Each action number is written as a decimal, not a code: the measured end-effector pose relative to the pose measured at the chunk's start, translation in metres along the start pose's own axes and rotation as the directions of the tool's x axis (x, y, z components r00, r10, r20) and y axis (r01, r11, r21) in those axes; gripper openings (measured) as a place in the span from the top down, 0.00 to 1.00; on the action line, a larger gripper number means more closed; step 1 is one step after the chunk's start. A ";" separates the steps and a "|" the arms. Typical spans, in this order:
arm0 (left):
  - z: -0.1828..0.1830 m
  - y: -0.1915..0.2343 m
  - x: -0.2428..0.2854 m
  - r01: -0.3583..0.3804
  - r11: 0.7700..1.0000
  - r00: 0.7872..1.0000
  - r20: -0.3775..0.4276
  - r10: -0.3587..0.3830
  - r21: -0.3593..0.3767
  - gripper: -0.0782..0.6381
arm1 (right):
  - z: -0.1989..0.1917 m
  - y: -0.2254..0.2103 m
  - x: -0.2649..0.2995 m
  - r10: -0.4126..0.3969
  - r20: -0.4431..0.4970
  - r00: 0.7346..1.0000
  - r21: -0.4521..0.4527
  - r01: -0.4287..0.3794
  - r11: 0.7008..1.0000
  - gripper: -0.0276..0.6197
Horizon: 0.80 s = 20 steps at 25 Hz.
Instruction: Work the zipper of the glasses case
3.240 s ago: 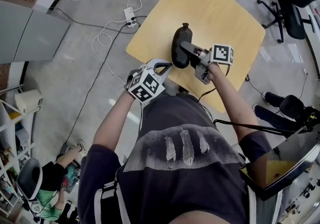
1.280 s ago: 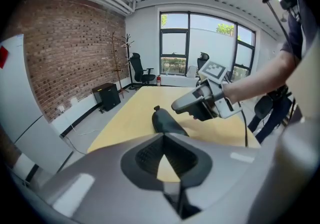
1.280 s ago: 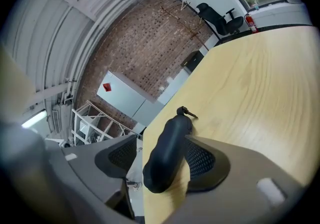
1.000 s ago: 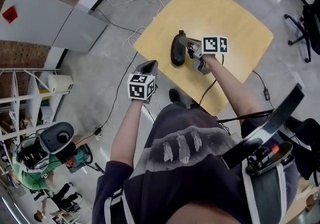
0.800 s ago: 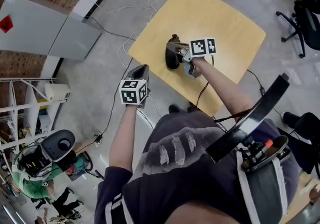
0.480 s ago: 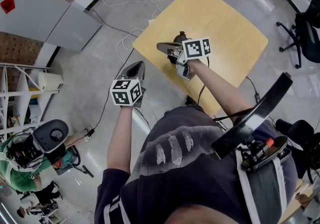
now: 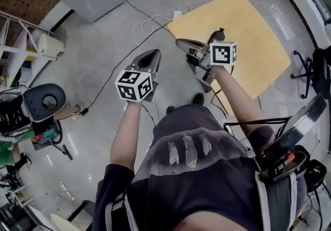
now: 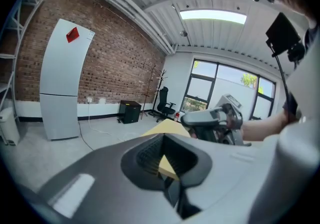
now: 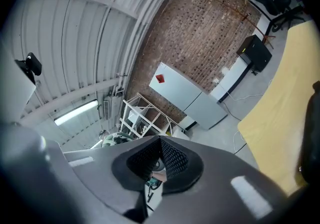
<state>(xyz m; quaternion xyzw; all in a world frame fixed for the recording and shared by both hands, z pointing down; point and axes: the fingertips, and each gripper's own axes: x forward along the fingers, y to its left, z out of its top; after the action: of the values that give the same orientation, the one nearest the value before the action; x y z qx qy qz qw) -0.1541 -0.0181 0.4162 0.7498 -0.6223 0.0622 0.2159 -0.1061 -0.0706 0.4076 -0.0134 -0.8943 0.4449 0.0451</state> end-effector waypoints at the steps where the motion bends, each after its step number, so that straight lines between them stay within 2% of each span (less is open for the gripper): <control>1: 0.000 -0.001 -0.009 0.013 1.000 1.000 0.001 -0.013 0.009 0.89 | -0.003 0.008 0.005 -0.001 0.000 1.000 -0.026 0.001 1.000 0.95; 6: 0.006 0.009 -0.061 0.014 0.996 0.998 0.066 -0.020 0.086 0.89 | -0.013 0.049 0.033 0.032 0.067 0.997 -0.155 -0.021 0.988 0.95; 10: 0.019 0.014 -0.096 0.017 0.995 0.988 0.149 -0.032 0.096 0.89 | -0.028 0.088 0.044 0.061 0.059 0.996 -0.251 -0.044 0.967 0.95; 15: 0.034 0.012 -0.122 0.021 0.993 0.974 0.221 -0.046 0.113 0.89 | -0.040 0.131 0.050 0.041 0.028 0.999 -0.370 -0.028 0.928 0.95; 20: 0.049 -0.005 -0.126 0.078 0.992 0.960 0.260 -0.101 0.096 0.89 | -0.038 0.150 0.035 0.017 0.031 0.999 -0.410 -0.002 0.912 0.95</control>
<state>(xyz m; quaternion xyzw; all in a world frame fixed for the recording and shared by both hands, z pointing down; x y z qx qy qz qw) -0.1853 0.0767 0.3255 0.7873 -0.6077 -0.0217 0.1017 -0.1401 0.0525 0.3137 -0.0193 -0.9683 0.2480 0.0240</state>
